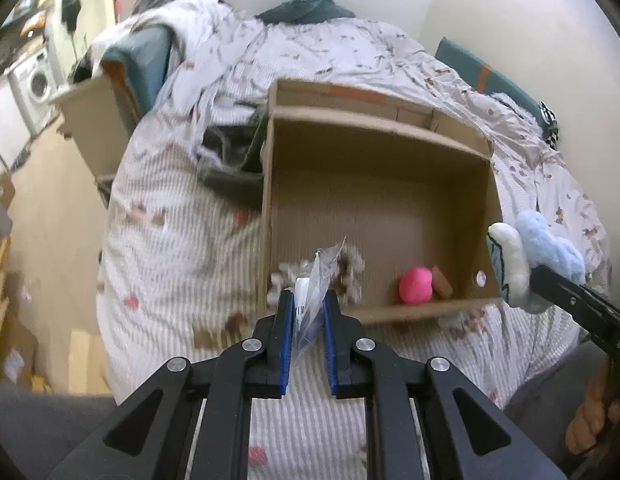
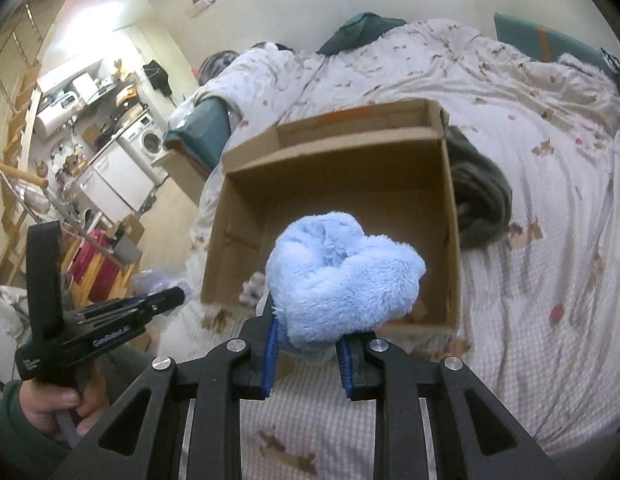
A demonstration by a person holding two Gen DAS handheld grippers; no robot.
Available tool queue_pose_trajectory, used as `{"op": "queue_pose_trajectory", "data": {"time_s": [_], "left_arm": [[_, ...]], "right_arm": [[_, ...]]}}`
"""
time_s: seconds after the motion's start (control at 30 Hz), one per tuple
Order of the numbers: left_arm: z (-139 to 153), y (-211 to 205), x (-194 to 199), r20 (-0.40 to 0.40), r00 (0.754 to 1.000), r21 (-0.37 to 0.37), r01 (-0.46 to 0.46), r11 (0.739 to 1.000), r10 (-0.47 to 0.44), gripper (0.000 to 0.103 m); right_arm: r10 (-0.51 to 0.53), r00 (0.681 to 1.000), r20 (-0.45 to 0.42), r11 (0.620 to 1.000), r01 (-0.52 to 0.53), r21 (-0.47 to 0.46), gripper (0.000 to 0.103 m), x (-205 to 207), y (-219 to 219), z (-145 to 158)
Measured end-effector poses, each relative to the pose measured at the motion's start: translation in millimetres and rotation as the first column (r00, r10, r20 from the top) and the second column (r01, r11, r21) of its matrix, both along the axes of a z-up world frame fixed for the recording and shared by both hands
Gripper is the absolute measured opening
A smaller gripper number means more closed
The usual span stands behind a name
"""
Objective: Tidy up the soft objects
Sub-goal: 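Grasp the light-blue plush with the right tool and lift it, then carry the blue plush over the box and open the right tool to drop it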
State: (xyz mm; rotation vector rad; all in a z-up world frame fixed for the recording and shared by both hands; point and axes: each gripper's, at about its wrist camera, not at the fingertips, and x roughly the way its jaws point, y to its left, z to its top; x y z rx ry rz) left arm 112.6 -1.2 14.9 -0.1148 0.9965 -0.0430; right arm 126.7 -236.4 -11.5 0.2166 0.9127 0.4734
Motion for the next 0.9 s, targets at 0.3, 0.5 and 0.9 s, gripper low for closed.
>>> {"op": "queue_pose_trajectory", "data": {"time_s": [0.3, 0.5, 0.9], "left_arm": [[11.3, -5.2, 49.1, 0.038, 0.999, 0.055, 0.014, 0.998, -0.016, 0.013], [-8.2, -16.4, 69.3, 0.035, 0.999, 0.086, 0.030, 0.996, -0.033, 0.013], [-41.1, -22.6, 69.3, 0.015, 0.999, 0.091, 0.042, 0.995, -0.044, 0.013]], "right_arm": [[-0.016, 1.000, 0.021, 1.000, 0.016, -0.010, 0.026, 41.7, 2.9, -6.2], [-0.026, 1.000, 0.002, 1.000, 0.026, -0.010, 0.026, 61.3, 8.9, -23.2], [-0.011, 0.998, -0.061, 0.998, 0.007, -0.062, 0.026, 64.2, 18.5, -61.0]]}}
